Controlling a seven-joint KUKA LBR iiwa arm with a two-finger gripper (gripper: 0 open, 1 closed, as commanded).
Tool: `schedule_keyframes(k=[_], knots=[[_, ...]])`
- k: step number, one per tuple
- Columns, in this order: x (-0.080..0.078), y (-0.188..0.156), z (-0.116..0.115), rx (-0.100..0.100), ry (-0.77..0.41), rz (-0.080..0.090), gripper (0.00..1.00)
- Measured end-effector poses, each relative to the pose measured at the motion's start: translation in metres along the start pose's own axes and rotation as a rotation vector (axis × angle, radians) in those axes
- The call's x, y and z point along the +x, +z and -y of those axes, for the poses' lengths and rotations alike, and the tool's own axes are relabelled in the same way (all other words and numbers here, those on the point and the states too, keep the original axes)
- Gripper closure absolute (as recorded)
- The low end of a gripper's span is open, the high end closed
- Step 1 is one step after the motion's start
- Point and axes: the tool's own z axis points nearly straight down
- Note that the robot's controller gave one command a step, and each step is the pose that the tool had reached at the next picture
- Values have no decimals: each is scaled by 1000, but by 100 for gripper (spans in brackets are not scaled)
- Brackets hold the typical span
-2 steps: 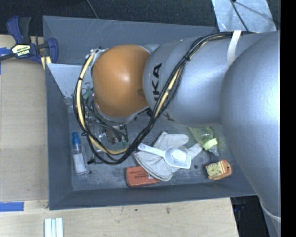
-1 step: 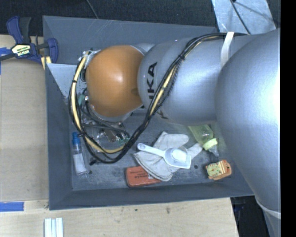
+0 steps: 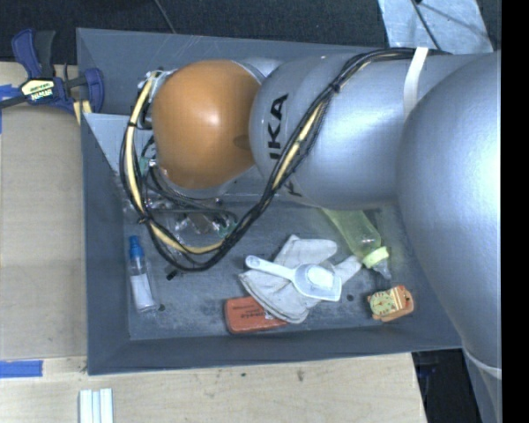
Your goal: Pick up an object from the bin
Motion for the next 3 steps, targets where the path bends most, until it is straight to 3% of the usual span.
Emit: schedule_keyframes(k=[1, 2, 3], knots=[[0, 84, -1, 2, -229, 0, 0], [0, 101, -2, 3, -340, 6, 100], [0, 101, -3, 2, -358, 8, 100]])
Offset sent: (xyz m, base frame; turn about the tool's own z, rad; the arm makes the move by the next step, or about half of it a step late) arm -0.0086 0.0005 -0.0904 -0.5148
